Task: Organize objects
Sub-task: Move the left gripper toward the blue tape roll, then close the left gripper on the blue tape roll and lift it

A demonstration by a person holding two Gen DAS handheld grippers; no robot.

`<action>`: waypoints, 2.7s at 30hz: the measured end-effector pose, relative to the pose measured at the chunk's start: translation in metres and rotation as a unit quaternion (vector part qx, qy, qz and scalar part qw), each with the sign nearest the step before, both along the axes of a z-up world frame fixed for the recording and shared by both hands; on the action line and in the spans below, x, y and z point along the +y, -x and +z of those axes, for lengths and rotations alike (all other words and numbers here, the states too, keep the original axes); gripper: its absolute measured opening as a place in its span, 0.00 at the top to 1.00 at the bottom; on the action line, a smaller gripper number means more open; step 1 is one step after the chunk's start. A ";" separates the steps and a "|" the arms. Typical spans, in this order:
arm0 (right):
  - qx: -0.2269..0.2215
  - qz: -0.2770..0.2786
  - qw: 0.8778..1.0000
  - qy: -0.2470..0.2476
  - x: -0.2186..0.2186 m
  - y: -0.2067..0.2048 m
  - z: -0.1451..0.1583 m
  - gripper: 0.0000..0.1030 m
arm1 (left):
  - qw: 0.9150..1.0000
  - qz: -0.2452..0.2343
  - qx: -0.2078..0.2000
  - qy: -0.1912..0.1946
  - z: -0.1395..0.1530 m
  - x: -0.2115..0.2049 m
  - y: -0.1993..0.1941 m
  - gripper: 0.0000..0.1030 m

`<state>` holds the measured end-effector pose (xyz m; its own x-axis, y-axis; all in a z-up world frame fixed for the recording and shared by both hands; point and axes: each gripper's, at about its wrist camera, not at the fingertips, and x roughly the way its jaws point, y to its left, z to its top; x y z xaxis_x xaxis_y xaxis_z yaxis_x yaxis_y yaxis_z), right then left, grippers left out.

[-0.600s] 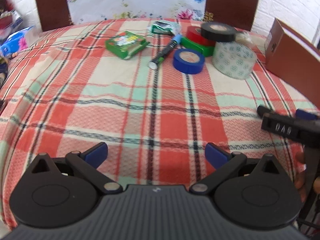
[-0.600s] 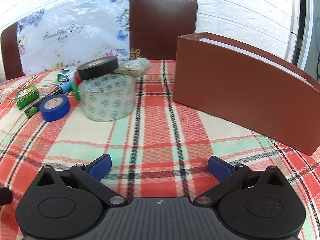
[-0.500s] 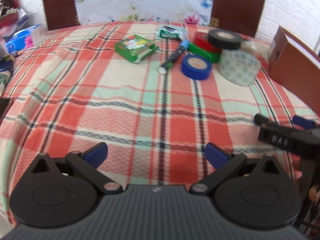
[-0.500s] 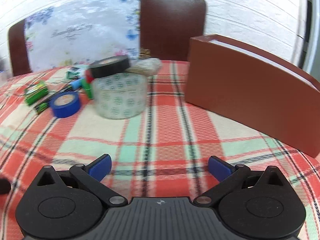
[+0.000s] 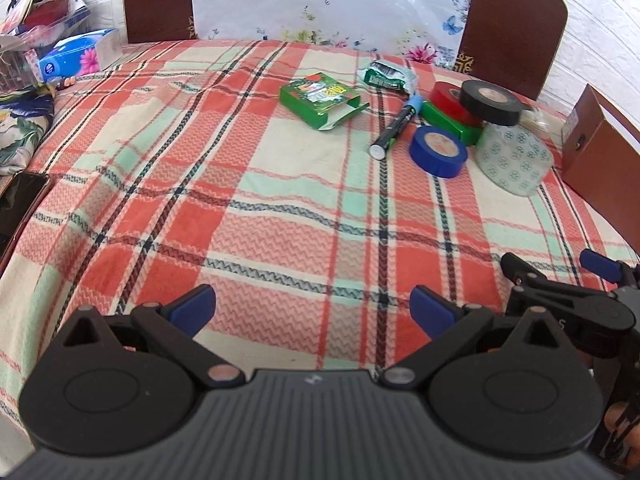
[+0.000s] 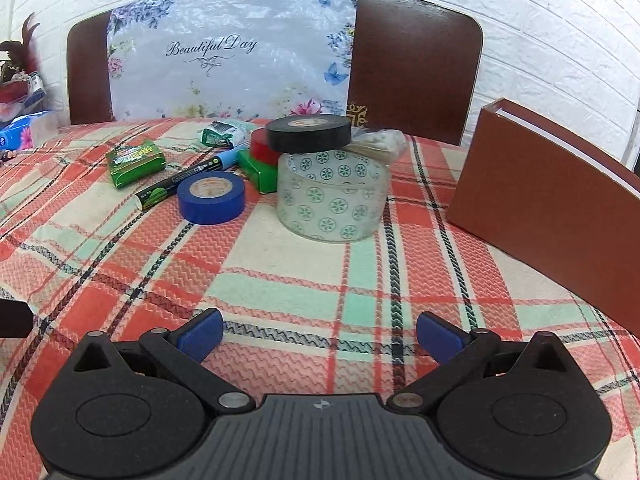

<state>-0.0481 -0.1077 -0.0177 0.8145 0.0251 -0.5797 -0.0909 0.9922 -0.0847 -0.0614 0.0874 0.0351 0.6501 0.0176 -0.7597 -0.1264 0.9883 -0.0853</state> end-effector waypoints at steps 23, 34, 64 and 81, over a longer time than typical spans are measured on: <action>0.014 0.004 0.999 -0.034 -0.005 -0.005 -0.001 0.01 | 0.998 -0.060 -0.008 -0.031 0.010 -0.044 -0.030 0.00; 0.013 0.011 0.999 -0.036 -0.004 -0.008 -0.001 0.01 | 0.998 -0.053 0.002 -0.037 0.006 -0.043 -0.037 0.00; -0.023 0.196 0.980 0.003 0.052 -0.089 0.010 0.37 | 0.975 -0.147 -0.020 0.167 -0.004 -0.040 -0.162 0.74; 0.004 0.144 0.988 -0.054 0.057 -0.092 0.014 0.47 | 0.985 -0.122 -0.013 0.121 -0.003 -0.038 -0.154 0.75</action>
<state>0.0440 -0.0506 -0.0040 0.7597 0.3174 -0.5675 -0.3717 0.9281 0.0216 0.0926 0.0493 0.0320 0.6326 -0.3204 -0.7051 0.1172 0.9395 -0.3218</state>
